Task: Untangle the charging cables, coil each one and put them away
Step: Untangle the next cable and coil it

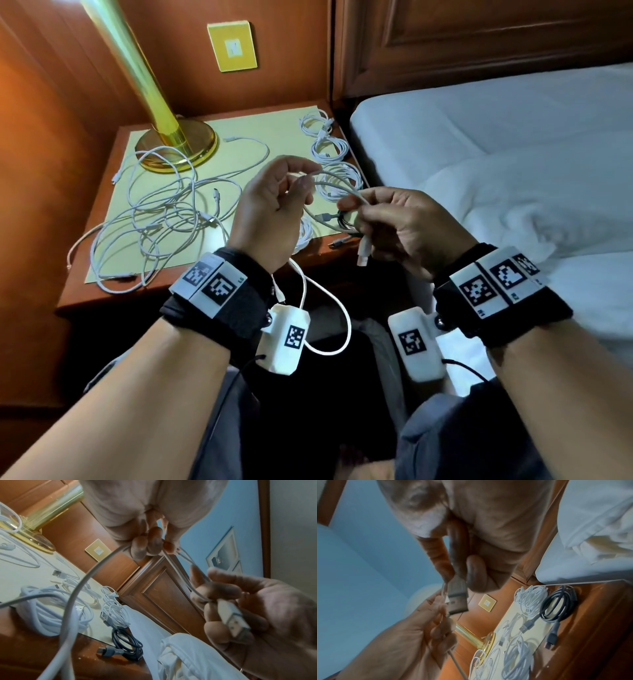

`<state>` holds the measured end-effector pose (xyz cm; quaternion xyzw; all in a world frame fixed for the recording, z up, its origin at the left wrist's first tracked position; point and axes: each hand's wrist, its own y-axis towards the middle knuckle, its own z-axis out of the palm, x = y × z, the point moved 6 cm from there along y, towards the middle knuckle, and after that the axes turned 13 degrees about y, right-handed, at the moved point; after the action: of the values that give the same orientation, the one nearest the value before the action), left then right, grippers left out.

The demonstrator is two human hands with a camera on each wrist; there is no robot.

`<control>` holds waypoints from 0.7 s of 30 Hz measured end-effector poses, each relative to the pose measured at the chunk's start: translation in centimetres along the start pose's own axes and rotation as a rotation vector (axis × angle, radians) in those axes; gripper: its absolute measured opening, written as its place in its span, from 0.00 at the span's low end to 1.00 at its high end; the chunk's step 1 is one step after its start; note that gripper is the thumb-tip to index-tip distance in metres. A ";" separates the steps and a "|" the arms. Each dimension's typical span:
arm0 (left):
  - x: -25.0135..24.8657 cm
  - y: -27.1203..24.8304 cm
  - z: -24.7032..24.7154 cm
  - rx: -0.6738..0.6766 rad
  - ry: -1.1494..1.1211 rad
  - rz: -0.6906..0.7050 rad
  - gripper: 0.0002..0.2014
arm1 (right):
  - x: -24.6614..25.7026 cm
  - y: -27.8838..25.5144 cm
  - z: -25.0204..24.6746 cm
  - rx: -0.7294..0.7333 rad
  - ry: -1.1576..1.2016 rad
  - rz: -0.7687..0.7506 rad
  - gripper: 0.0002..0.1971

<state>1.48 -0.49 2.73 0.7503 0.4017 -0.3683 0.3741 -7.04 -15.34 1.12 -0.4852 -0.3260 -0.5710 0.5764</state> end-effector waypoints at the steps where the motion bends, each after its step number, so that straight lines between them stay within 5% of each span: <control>1: -0.2 -0.1 0.0 0.004 0.016 0.023 0.10 | 0.1 0.0 0.0 0.011 0.037 0.017 0.13; 5: -1.0 -0.8 0.3 0.028 0.159 0.129 0.12 | 0.1 -0.1 -0.3 0.009 0.016 0.018 0.20; 12: -1.3 -1.1 0.3 0.067 0.198 0.143 0.13 | 0.8 -0.8 -0.7 0.054 0.221 0.039 0.13; 21: 1.1 -1.7 0.3 0.189 0.467 0.099 0.16 | 3.1 -1.8 -4.4 -0.171 0.219 -0.147 0.14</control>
<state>0.32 0.26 1.17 0.8655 0.4037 -0.2021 0.2169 -9.17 -20.24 2.93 -0.4420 -0.2462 -0.6868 0.5218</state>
